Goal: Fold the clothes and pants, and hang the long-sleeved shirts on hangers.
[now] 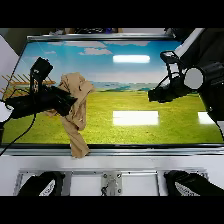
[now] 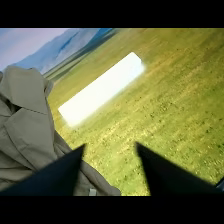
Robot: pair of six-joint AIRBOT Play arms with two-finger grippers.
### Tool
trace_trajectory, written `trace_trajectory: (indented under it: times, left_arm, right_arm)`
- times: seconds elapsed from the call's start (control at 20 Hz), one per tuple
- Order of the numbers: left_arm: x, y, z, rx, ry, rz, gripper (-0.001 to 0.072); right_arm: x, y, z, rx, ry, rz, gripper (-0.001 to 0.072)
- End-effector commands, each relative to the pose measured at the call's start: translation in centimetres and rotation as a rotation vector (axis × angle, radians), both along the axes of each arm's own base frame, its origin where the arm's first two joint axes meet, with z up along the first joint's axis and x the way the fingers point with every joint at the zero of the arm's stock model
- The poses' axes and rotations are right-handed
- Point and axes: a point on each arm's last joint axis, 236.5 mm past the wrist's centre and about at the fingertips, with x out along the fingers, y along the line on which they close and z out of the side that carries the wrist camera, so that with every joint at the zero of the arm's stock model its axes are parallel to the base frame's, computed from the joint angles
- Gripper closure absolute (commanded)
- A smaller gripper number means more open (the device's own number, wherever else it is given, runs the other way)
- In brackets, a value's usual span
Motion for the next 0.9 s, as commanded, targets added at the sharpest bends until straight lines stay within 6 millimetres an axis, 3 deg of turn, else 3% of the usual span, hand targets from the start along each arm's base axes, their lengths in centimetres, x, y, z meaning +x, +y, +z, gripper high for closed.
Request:
trace_trajectory:
  times: [0.0, 0.1, 0.25, 0.45, 0.65, 0.85]
  left_arm:
    - [3.9, 2.1, -0.7, -0.048, 0.0, 0.181, 0.0045]
    - [6.6, 4.1, -4.8, 0.015, 0.072, 0.279, 0.0051]
    - [10.3, 5.5, -12.3, 0.14, 0.141, 0.336, 0.0051]
    - [14.7, 6.5, -19.4, 0.079, 0.232, 0.48, 0.005]
    - [17.0, 7.0, -23.0, 0.048, 0.368, 0.548, 0.005]
    - [16.9, 6.4, -25.3, 0.079, 0.512, 0.537, 0.0053]
  right_arm:
    - [0.0, 0.0, 0.0, 0.0, 0.001, 0.0, 0.0692]
    - [0.0, 0.0, 0.0, 0.0, 0.001, 0.0, 0.0692]
    - [0.0, 0.0, -0.1, 0.0, 0.002, 0.0, 0.0692]
    - [0.0, 0.0, -0.1, 0.0, 0.002, 0.0, 0.0692]
    - [0.0, 0.0, -0.1, 0.0, 0.002, 0.0, 0.0692]
    - [0.0, 0.0, -0.1, -0.001, 0.003, 0.0, 0.0692]
